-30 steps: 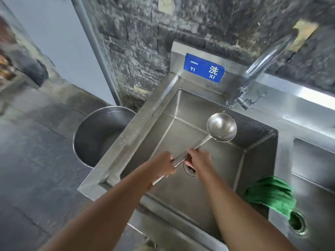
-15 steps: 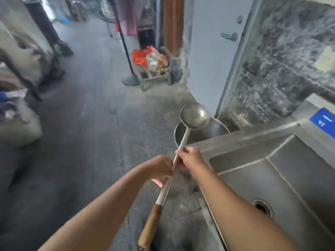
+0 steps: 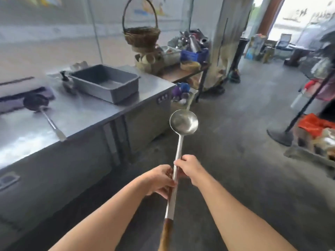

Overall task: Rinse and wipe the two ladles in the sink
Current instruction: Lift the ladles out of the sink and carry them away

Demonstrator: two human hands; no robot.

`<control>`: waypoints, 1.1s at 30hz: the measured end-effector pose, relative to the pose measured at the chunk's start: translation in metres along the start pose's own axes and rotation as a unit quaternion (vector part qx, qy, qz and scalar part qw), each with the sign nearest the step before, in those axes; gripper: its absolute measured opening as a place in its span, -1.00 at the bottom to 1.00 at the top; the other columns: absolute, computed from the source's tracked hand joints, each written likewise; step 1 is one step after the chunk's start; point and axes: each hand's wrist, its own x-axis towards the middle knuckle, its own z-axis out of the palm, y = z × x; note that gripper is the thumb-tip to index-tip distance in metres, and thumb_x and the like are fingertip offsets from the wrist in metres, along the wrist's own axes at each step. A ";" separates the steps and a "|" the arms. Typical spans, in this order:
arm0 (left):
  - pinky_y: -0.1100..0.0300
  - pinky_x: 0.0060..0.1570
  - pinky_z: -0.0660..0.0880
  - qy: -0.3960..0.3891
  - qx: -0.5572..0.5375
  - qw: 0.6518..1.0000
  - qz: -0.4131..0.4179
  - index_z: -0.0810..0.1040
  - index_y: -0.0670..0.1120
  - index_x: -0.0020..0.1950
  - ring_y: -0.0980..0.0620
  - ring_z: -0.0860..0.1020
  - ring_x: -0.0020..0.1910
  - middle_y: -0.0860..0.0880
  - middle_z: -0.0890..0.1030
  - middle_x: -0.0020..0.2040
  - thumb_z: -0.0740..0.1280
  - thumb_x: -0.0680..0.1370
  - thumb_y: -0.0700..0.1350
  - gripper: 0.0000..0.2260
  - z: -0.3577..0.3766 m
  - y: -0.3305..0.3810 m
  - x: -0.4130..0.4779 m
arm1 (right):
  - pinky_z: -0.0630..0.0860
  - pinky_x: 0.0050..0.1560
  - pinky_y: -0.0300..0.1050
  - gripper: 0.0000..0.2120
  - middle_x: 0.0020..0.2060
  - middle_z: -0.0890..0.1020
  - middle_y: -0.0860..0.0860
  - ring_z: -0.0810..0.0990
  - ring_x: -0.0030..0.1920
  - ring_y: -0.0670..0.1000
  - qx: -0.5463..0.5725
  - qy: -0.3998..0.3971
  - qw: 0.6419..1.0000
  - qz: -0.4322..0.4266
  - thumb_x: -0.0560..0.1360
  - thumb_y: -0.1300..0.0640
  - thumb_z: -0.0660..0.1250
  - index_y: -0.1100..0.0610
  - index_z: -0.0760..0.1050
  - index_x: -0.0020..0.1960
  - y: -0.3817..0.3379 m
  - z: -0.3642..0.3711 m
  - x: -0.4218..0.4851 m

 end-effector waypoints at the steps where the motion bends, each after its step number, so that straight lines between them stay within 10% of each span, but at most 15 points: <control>1: -0.13 -0.07 0.66 0.022 -0.024 0.999 -0.002 0.43 -0.26 0.19 -0.10 0.66 -0.09 -0.16 0.58 -0.06 0.32 0.54 -0.34 -0.76 -0.029 -0.009 -0.002 | 0.68 -0.22 0.06 -0.90 -0.36 0.57 0.11 0.61 -0.36 0.06 -0.019 -0.024 1.000 -0.006 0.48 0.23 0.37 0.21 0.52 -0.20 -0.016 0.028 0.016; 14: -0.10 0.00 0.65 0.249 -0.174 0.951 -0.051 0.48 -0.09 0.19 -0.11 0.67 0.01 -0.16 0.61 0.10 0.41 0.53 -0.26 -0.73 -0.323 -0.073 -0.006 | 0.64 0.04 -0.01 -0.91 -0.05 0.63 0.07 0.66 -0.04 0.03 -0.133 -0.228 0.959 -0.101 0.55 0.15 0.35 0.10 0.53 0.05 -0.173 0.320 0.166; 33: 0.03 -0.17 0.68 0.402 -0.294 0.852 -0.162 0.51 -0.16 0.13 -0.11 0.66 -0.06 -0.20 0.60 0.05 0.37 0.54 -0.29 -0.81 -0.608 -0.123 0.182 | 0.67 -0.02 0.05 -0.93 -0.20 0.66 0.15 0.71 -0.16 0.13 -0.263 -0.352 0.896 -0.057 0.45 0.22 0.37 0.23 0.54 -0.10 -0.274 0.559 0.468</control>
